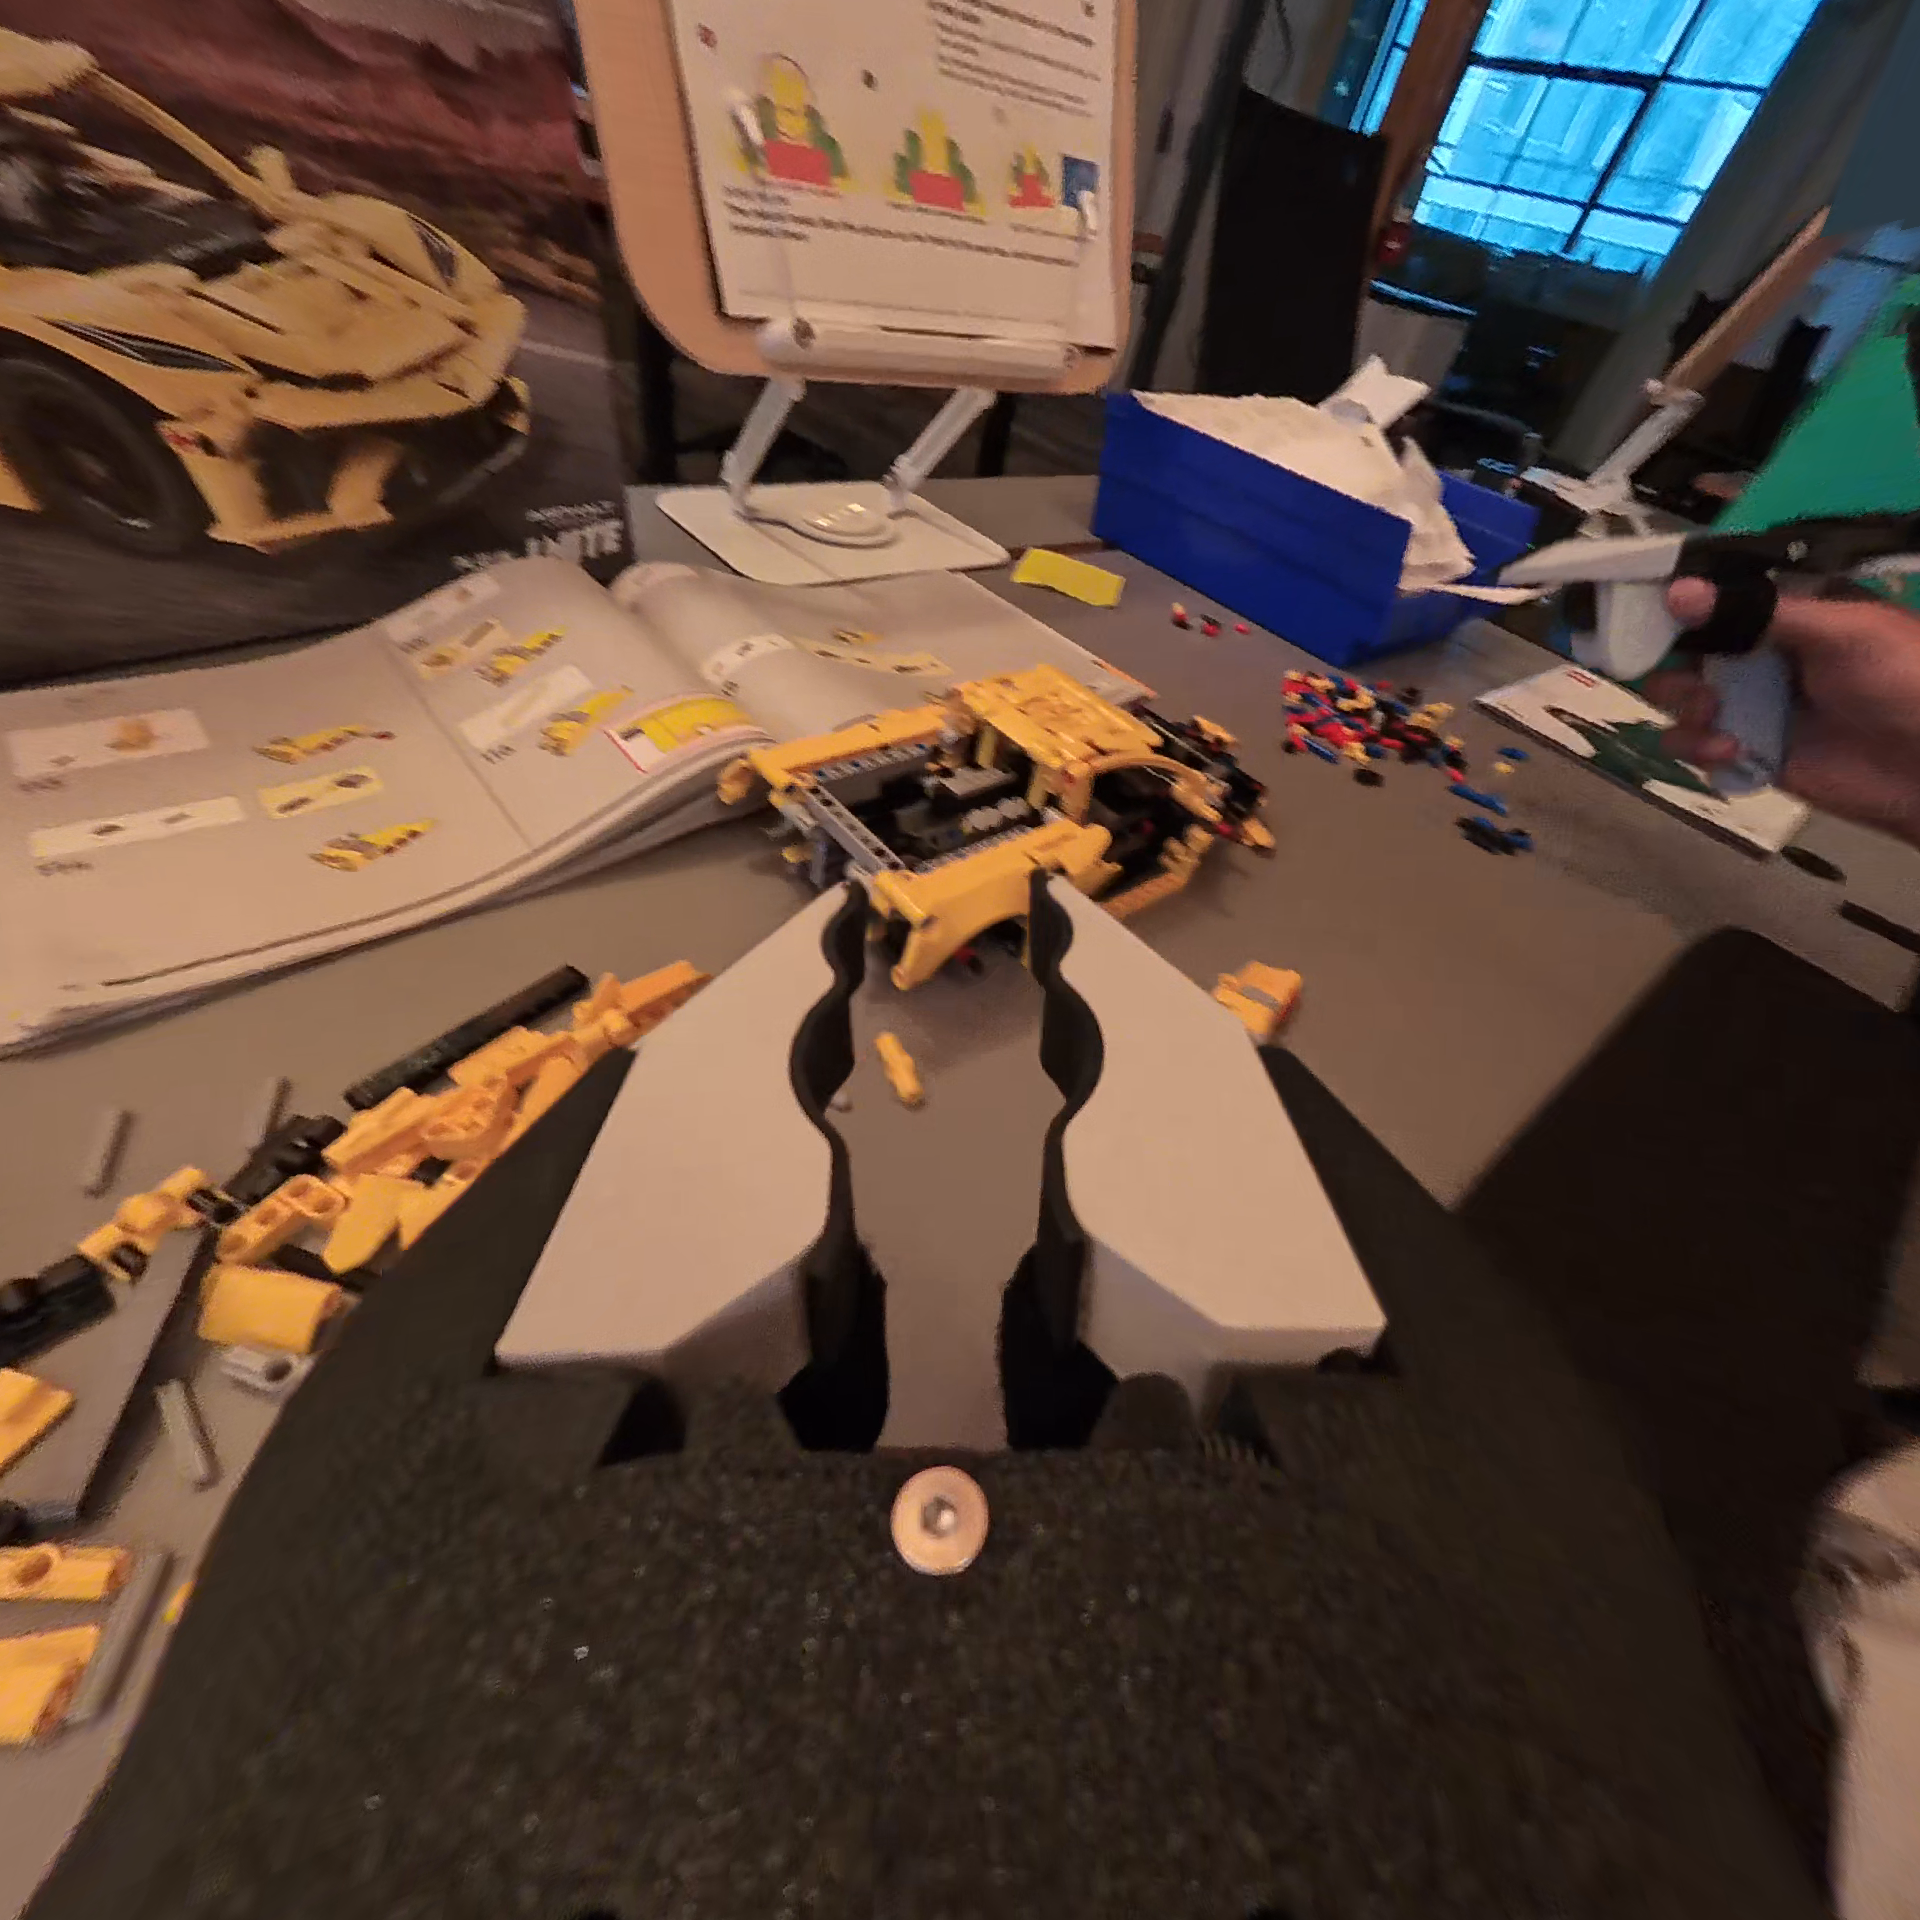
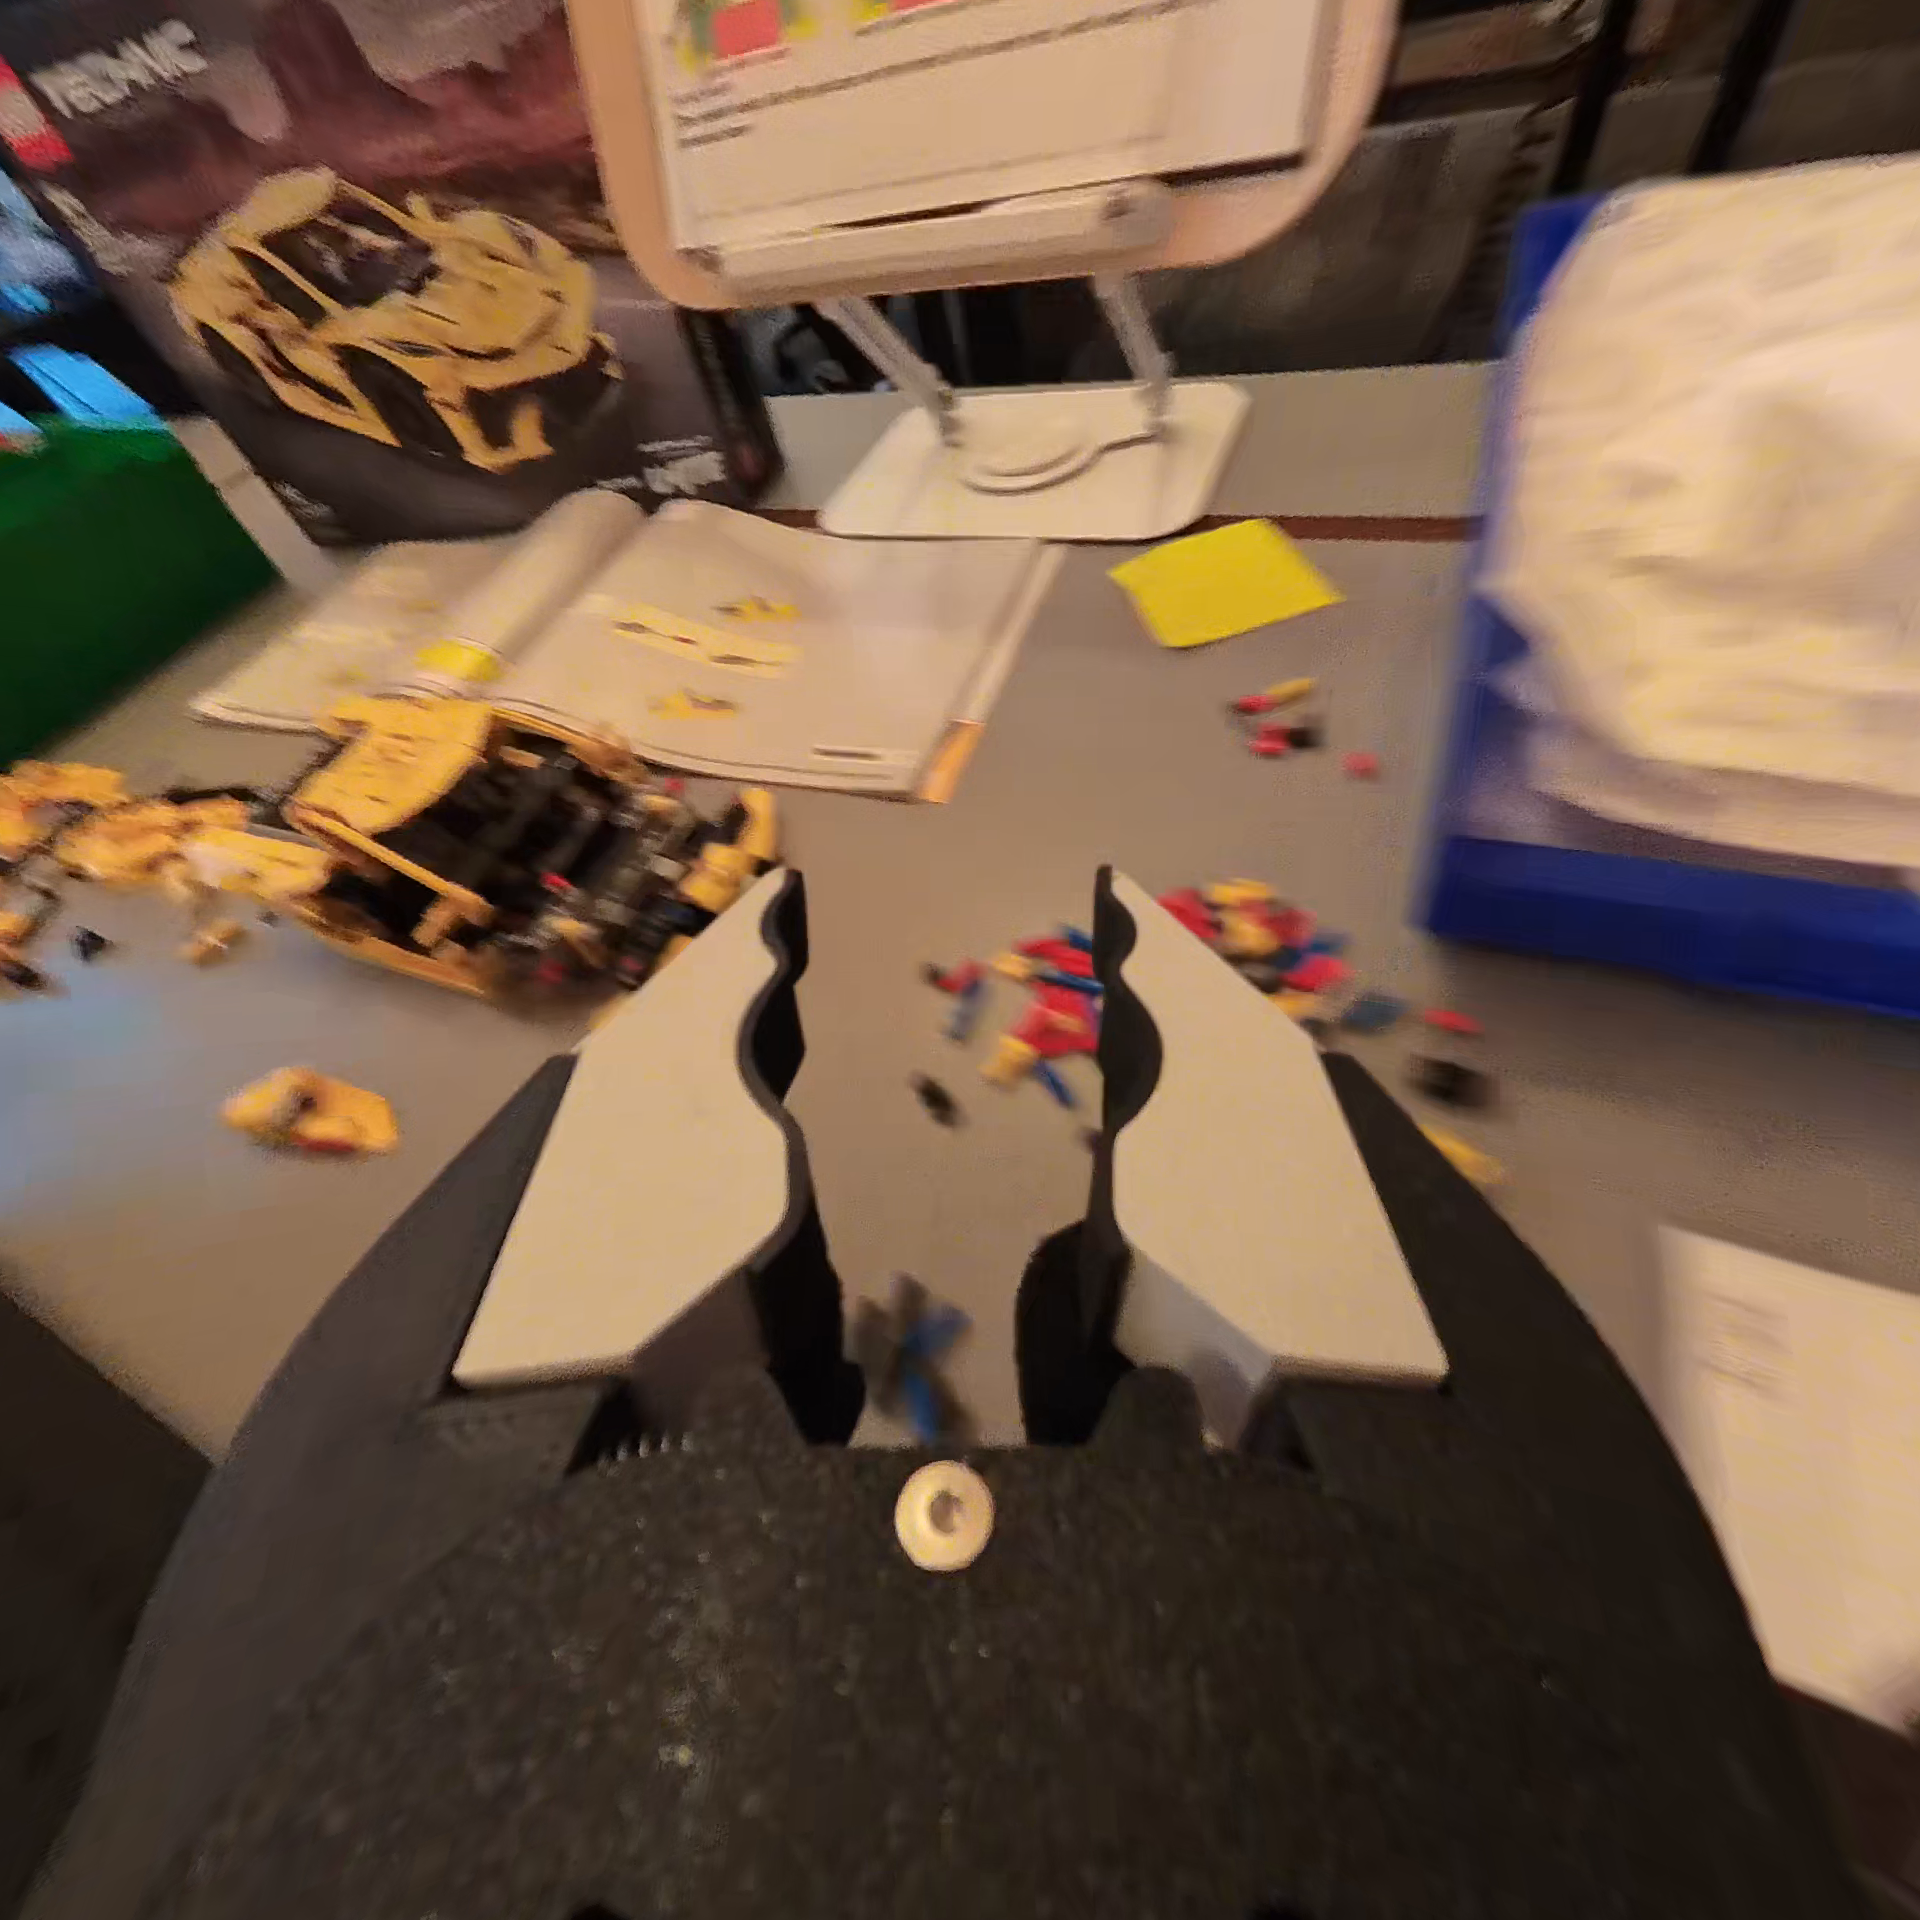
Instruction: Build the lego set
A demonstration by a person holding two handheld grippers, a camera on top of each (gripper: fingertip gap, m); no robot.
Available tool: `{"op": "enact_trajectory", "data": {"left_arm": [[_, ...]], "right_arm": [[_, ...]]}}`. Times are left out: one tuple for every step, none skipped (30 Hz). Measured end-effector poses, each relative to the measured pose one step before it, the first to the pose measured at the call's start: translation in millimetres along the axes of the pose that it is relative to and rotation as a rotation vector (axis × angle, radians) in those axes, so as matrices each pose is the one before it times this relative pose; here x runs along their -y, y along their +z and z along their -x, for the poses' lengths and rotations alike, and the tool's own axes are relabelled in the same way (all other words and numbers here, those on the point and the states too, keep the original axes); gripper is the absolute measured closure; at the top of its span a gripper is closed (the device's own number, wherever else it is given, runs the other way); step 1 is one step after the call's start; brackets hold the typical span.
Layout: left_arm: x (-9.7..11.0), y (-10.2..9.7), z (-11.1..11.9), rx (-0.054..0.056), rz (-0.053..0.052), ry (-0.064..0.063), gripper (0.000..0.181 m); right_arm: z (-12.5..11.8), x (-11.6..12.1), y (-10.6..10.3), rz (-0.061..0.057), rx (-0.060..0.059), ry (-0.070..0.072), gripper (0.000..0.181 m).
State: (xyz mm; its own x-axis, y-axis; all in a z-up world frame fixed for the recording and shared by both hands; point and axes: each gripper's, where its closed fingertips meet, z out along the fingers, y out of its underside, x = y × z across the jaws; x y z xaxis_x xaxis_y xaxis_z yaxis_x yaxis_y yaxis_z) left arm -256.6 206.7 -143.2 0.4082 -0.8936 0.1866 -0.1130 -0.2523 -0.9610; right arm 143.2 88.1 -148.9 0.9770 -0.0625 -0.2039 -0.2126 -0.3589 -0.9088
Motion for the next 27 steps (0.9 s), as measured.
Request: {"op": "enact_trajectory", "data": {"left_arm": [[2.57, 5.61, 7.03, 0.0265, -0.0163, -0.003, 0.151], [2.46, 5.71, 8.15, 0.0339, -0.0114, -0.013, 0.151], [1.31, 6.18, 9.45, 0.0396, -0.0009, -0.0203, 0.151], [-0.61, 6.59, 11.16, 0.0485, 0.016, -0.0278, 0.152], [-1.93, 6.46, 12.41, 0.0555, 0.0281, -0.0262, 0.152], [-0.78, 6.43, 10.42, 0.0428, 0.0193, -0.0135, 0.153], [1.03, 5.86, 7.11, 0.0219, 0.0047, -0.0032, 0.154], [1.7, 5.04, 5.58, 0.0121, -0.0015, 0.0045, 0.154], [1.99, 4.01, 4.69, 0.0063, -0.0095, 0.0151, 0.154], [2.02, 3.5, 3.98, 0.0021, -0.0222, 0.0273, 0.154], [-0.1, 2.82, 4.62, 0.0074, -0.0247, 0.0318, 0.154], [-3.09, 1.71, 3.9, 0.006, -0.004, 0.0105, 0.154], [-1.01, -0.04, -1.08, -0.0243, 0.0023, -0.0244, 0.154], [3.2, -1.24, -4.26, -0.0442, -0.0207, -0.0427, 0.154], [1.86, -0.7, -0.5, -0.0209, -0.0218, -0.0395, 0.154], [-2.0, 0.44, 4.06, 0.0067, 0.0045, -0.0249, 0.153], [-2.47, 0.81, 5.09, 0.0134, 0.0154, -0.0115, 0.152], [-0.1, -0.1, 4.87, 0.0137, 0.003, -0.0066, 0.151], [1.77, -1.14, 4.45, 0.0117, -0.0099, -0.0075, 0.151], [2.21, -1.78, 4.13, 0.0084, -0.0114, -0.0077, 0.15], [2.95, -3.26, 5.65, 0.0145, -0.0121, -0.0071, 0.149], [5.36, -5.82, 8.44, 0.0268, -0.0236, -0.0036, 0.149], [8.71, -8.47, 12.1, 0.0383, -0.0369, 0.0012, 0.148], [10.38, -10.05, 15.09, 0.0442, -0.0372, 0.008, 0.148], [9.94, -10.04, 17.09, 0.047, -0.0259, 0.02, 0.148], [8.22, -9.12, 17.68, 0.0482, -0.0118, 0.0316, 0.148], [4.73, -7.06, 15.53, 0.0358, 0.0079, 0.0364, 0.148]], "right_arm": [[21.14, -3.3, 20.75, 0.0014, 0.0336, 0.0232, 0.126], [17.2, -4.85, 20.59, 0.0181, 0.017, -0.0067, 0.123], [15.32, -3.8, 19.29, 0.0214, 0.0078, -0.0162, 0.124], [17.53, -1.85, 17.2, 0.0165, 0.0241, -0.0254, 0.123], [16.56, 0.59, 15.1, 0.0069, 0.0243, -0.0264, 0.123], [9.88, 1.67, 11.89, 0.0047, -0.0001, -0.0412, 0.125], [2.56, 2.37, 8.74, 0.0047, -0.0262, -0.043, 0.127], [-0.3, 4.27, 6.29, -0.011, -0.0248, -0.0324, 0.13], [-2.57, 5.95, 3.48, -0.0287, -0.0238, -0.0128, 0.132], [-3.08, 6.79, 0.14, -0.0481, -0.0175, 0.0017, 0.136], [-2.67, 5.96, -1.73, -0.0557, -0.0097, 0.0085, 0.139], [-1.17, 1.79, -2.17, -0.0224, 0.0027, 0.0133, 0.139], [-1.44, -1.43, -2.18, 0.0014, 0.0027, 0.0057, 0.139], [-3.5, -1.37, -2.27, -0.0103, -0.0153, -0.011, 0.139], [-3.66, -2.3, -1.59, -0.0089, -0.0192, -0.0204, 0.14], [-3.74, -4.02, -0.37, 0.0089, -0.0173, -0.0189, 0.142], [-4.06, -3.23, 0.26, 0.0113, -0.0166, -0.0077, 0.143], [-2.66, -0.39, 0.59, -0.0007, -0.004, 0.0084, 0.144], [-0.26, 1.83, 1.03, -0.008, 0.0123, 0.0228, 0.144], [0.21, 2.84, 1.26, -0.0089, 0.0147, 0.0284, 0.144], [-0.57, 3.83, 0.94, -0.0124, 0.0062, 0.022, 0.143], [-0.38, 4.06, 0.33, -0.0163, 0.0021, 0.0085, 0.144], [-0.07, 1.94, 0.31, -0.0083, 0.0011, -0.0014, 0.145], [-0.04, -0.85, 0.35, 0.0012, -0.0007, -0.007, 0.145], [-0.12, -3.03, 0.51, 0.0083, -0.0021, -0.0067, 0.146], [0.1, -4.4, 0.51, 0.0155, 0.0002, -0.0051, 0.146], [-0.02, -3.76, 0.38, 0.0129, 0.0006, -0.0036, 0.146]]}}
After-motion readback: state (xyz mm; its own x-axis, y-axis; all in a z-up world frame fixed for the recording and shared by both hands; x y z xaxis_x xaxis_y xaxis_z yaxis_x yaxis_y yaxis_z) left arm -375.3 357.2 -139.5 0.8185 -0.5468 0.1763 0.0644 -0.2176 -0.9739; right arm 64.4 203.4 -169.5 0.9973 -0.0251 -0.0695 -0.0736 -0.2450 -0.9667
